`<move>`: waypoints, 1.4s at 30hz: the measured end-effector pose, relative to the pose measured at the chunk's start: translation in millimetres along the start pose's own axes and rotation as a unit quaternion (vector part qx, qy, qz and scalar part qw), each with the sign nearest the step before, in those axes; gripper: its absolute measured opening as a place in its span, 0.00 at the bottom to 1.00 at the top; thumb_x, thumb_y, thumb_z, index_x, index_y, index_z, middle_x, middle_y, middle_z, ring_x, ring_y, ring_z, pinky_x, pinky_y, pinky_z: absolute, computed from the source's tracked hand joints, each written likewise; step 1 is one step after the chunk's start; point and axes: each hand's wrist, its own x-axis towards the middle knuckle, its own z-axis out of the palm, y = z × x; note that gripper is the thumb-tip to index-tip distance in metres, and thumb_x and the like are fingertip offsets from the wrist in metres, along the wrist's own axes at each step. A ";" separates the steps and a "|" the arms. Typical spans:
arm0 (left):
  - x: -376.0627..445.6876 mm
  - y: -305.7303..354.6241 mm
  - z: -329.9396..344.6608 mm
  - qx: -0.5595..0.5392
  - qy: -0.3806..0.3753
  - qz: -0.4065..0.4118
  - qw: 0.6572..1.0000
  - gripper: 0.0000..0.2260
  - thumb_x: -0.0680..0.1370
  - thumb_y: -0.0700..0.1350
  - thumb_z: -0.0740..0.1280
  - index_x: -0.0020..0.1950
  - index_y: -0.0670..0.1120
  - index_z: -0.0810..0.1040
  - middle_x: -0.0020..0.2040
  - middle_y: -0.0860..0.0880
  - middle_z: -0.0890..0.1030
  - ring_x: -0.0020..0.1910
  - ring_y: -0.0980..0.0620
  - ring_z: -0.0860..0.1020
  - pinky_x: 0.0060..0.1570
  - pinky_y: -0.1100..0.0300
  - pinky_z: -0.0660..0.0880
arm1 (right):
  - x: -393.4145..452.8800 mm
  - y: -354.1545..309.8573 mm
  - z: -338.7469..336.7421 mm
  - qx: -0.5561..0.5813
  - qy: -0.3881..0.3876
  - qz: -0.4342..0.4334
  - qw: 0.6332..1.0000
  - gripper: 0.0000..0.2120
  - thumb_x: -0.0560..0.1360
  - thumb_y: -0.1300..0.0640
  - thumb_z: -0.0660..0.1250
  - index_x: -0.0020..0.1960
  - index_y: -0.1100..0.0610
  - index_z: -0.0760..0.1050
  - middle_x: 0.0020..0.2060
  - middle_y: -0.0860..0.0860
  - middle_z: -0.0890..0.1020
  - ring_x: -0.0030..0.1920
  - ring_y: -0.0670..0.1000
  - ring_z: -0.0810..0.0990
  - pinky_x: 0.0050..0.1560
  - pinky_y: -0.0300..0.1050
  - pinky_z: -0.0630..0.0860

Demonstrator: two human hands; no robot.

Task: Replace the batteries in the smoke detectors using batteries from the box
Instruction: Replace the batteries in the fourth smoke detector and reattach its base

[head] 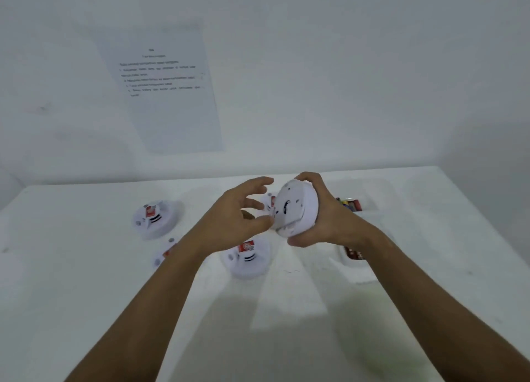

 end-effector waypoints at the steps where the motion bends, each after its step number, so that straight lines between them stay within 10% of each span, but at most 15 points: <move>1: -1.1 5.8 10.1 -0.006 -0.014 -0.007 1.000 0.26 0.73 0.43 0.74 0.67 0.60 0.71 0.62 0.56 0.77 0.52 0.59 0.81 0.45 0.66 0.78 | -10.2 1.1 -7.7 0.027 -0.003 0.001 1.000 0.46 0.59 0.71 0.80 0.67 0.55 0.59 0.57 0.52 0.74 0.54 0.47 0.79 0.43 0.41 0.80; 6: -7.0 33.3 51.1 -0.109 -0.060 -0.025 0.992 0.24 0.73 0.38 0.74 0.67 0.53 0.74 0.54 0.50 0.84 0.49 0.53 0.84 0.44 0.68 0.77 | -46.6 12.9 -34.6 0.144 0.001 -0.033 0.989 0.46 0.58 0.74 0.78 0.70 0.58 0.62 0.66 0.55 0.73 0.64 0.54 0.75 0.53 0.53 0.81; 10: -3.1 40.9 65.4 -0.045 -0.037 -0.024 0.998 0.29 0.67 0.38 0.79 0.65 0.54 0.77 0.53 0.49 0.84 0.45 0.49 0.85 0.48 0.55 0.82 | -63.0 19.9 -52.3 0.102 -0.003 -0.028 0.994 0.47 0.59 0.73 0.80 0.71 0.56 0.63 0.65 0.49 0.74 0.65 0.49 0.76 0.53 0.46 0.80; 27: -3.3 63.6 98.1 0.119 -0.014 0.017 0.993 0.24 0.62 0.44 0.79 0.54 0.55 0.76 0.50 0.55 0.79 0.38 0.55 0.83 0.35 0.57 0.81 | -87.7 45.0 -60.9 0.057 0.055 -0.060 0.995 0.49 0.54 0.69 0.85 0.70 0.55 0.68 0.62 0.47 0.77 0.62 0.44 0.77 0.57 0.35 0.76; 33: -3.5 50.8 103.0 0.206 -0.001 0.023 0.978 0.24 0.57 0.56 0.75 0.50 0.56 0.73 0.49 0.57 0.78 0.47 0.53 0.78 0.38 0.50 0.80 | -88.4 47.6 -54.2 0.041 0.058 -0.059 0.996 0.47 0.54 0.62 0.84 0.70 0.56 0.69 0.61 0.48 0.79 0.62 0.50 0.78 0.59 0.40 0.77; 42: -5.9 42.2 96.5 0.236 -0.034 0.090 0.967 0.30 0.65 0.59 0.78 0.64 0.54 0.77 0.65 0.59 0.71 0.60 0.58 0.71 0.50 0.67 0.75 | -91.2 44.2 -54.0 0.028 0.063 -0.057 0.996 0.45 0.55 0.62 0.84 0.69 0.55 0.71 0.58 0.45 0.80 0.61 0.48 0.79 0.56 0.38 0.77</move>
